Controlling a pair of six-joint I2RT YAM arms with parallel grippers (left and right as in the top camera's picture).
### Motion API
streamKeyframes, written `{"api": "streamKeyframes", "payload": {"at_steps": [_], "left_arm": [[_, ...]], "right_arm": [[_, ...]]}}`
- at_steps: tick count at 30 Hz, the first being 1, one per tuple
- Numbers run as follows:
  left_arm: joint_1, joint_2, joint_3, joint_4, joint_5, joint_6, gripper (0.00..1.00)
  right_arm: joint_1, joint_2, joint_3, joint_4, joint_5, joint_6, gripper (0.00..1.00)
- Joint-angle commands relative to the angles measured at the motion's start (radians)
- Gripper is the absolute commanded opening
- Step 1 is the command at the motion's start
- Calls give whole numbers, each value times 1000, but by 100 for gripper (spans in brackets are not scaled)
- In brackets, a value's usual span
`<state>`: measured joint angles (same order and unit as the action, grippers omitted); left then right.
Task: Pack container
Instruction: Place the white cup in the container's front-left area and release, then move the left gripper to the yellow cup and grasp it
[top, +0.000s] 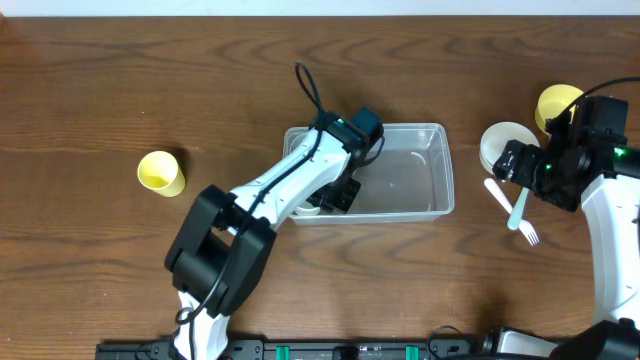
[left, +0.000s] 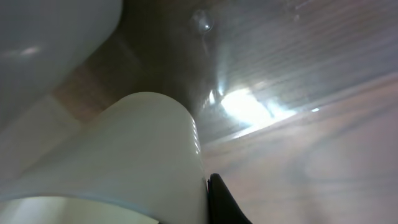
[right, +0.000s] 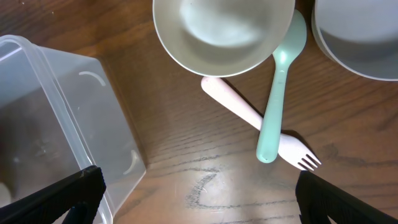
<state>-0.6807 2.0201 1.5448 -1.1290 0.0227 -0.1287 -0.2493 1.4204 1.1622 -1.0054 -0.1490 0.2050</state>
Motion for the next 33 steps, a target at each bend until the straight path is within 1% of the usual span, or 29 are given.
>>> {"api": "streamKeyframes", "payload": {"at_steps": [1,2,4,7,12,14,15,17,19,21,25,26,29,33], "left_arm": [[4,-8,-2,-6,-8,12,17],[5,-13,3,-12,-8,25,26],[5,-29,23,-35,-21,31,33],[5,-70,81,-95,-96,31,35],[21,-209,215,-198,-220,30,36],[53,-282,235,-193,-230,30,48],[84,-327,235,-184,-234,30,51],[154,-380,235,-175,-235,27,52],[255,-414,235,-176,-234,3,52],[403,-422,224,-176,-230,-24,55],[602,-390,159,-144,-135,-27,57],[636,-380,138,-135,-115,-27,56],[722,-340,60,-85,-55,-26,57],[784,-269,-34,-29,-48,-26,59]], "right_arm": [[-5,3,11,-1,3,0,99],[-5,3,11,-1,3,0,99],[-5,3,11,-1,2,0,99],[-5,3,11,-1,3,-1,99],[-5,3,11,0,3,-1,99],[-5,3,11,0,3,-1,99],[-5,3,11,0,3,-1,99],[-5,3,11,0,3,-1,99],[-5,3,11,0,3,-1,99],[-5,3,11,0,3,-1,99],[-5,3,11,0,3,-1,99],[-5,3,11,0,3,-1,99],[-5,3,11,0,3,-1,99],[-5,3,11,1,3,-1,99]]}}
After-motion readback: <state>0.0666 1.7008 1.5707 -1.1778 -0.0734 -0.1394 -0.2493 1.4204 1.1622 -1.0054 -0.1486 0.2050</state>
